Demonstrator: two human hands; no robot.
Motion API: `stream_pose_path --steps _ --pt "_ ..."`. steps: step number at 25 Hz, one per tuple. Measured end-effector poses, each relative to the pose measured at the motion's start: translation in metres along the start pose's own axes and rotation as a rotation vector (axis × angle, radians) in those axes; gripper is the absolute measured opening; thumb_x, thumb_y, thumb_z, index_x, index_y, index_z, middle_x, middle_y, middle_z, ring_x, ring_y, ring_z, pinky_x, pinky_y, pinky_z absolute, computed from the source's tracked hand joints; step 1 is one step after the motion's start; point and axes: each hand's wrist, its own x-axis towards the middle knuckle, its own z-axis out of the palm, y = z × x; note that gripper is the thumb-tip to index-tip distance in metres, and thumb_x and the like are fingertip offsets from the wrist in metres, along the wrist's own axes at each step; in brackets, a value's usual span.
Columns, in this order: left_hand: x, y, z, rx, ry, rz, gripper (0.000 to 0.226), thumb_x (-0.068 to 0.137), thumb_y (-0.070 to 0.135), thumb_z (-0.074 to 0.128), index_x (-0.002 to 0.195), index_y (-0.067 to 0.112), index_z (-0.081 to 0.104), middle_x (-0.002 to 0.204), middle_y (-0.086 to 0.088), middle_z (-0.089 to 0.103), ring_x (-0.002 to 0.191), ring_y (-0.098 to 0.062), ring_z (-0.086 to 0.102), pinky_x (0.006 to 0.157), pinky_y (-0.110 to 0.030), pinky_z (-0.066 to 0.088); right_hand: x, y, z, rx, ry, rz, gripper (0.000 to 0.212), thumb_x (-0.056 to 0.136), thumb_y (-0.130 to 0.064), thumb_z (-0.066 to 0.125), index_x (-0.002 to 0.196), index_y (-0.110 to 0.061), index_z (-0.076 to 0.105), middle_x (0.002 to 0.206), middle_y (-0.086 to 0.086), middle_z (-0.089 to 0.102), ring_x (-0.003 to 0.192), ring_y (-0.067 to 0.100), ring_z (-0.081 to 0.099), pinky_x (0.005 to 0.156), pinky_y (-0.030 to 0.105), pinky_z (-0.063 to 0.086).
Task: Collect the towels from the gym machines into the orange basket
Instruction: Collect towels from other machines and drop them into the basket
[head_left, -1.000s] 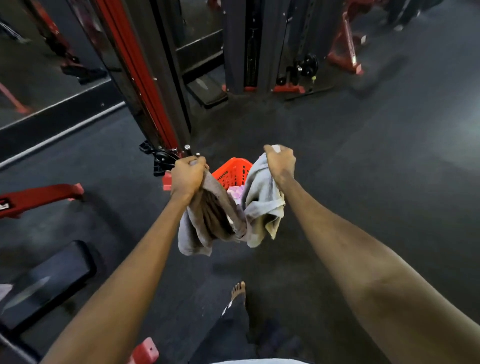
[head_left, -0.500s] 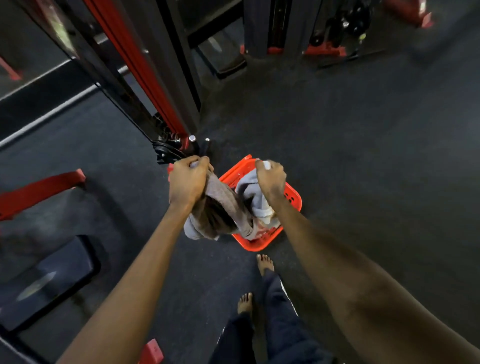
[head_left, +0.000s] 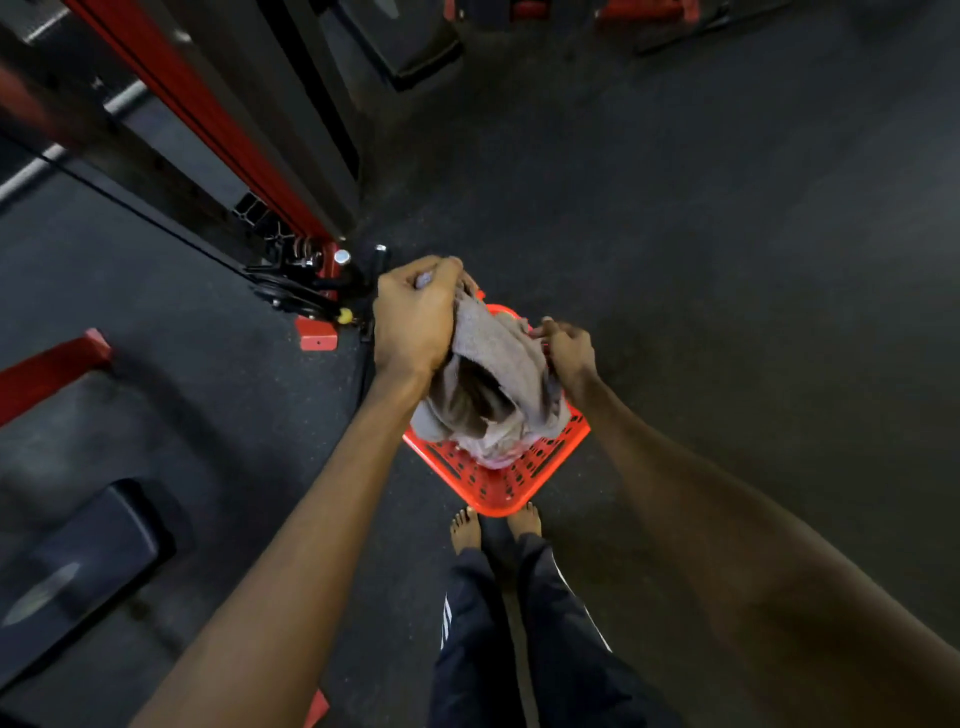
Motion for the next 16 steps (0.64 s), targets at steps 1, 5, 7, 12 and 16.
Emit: stream_pose_path --steps 1,5,7,12,16 --pt "0.007 0.002 0.002 -0.033 0.010 -0.007 0.027 0.076 0.025 0.056 0.054 0.014 0.069 0.065 -0.014 0.071 0.071 -0.038 0.069 0.074 -0.050 0.056 0.007 -0.004 -0.007 0.003 0.026 0.021 0.035 0.086 -0.047 0.056 0.070 -0.022 0.075 0.083 0.005 0.075 0.090 0.026 0.069 0.092 0.044 0.055" --pt "0.020 -0.042 0.008 0.103 0.102 -0.183 0.028 0.073 0.037 0.054 0.063 0.019 0.073 0.067 -0.003 0.072 0.074 -0.025 0.070 0.078 -0.040 0.057 -0.003 -0.025 -0.015 -0.034 0.041 0.016 0.035 0.098 -0.040 0.055 0.099 -0.015 0.079 0.098 0.009 0.074 0.100 0.025 0.065 0.087 0.029 0.047" --pt "0.028 -0.092 0.016 0.211 0.071 -0.279 0.033 0.085 0.042 0.055 0.076 0.014 0.072 0.075 -0.004 0.073 0.081 -0.024 0.068 0.081 -0.034 0.053 0.006 -0.013 0.001 -0.072 0.014 0.014 0.036 0.100 -0.037 0.054 0.111 -0.012 0.077 0.115 0.014 0.072 0.112 0.027 0.063 0.093 0.028 0.045" --pt "0.079 -0.220 0.043 0.251 -0.156 -0.396 0.020 0.102 0.030 0.051 0.090 0.019 0.062 0.085 -0.001 0.064 0.083 -0.018 0.059 0.082 -0.035 0.050 0.046 0.056 0.060 -0.055 -0.048 0.039 0.022 0.095 -0.019 0.058 0.101 -0.010 0.078 0.096 0.005 0.072 0.079 0.007 0.061 0.073 0.013 0.048" --pt "0.107 -0.296 0.047 0.361 -0.210 -0.394 0.021 0.098 0.019 0.055 0.113 0.011 0.068 0.101 -0.009 0.069 0.084 -0.018 0.059 0.079 -0.031 0.049 0.083 0.107 0.100 -0.082 -0.048 0.040 0.037 0.085 -0.037 0.054 0.100 -0.016 0.080 0.094 0.001 0.073 0.094 0.020 0.067 0.091 0.039 0.056"
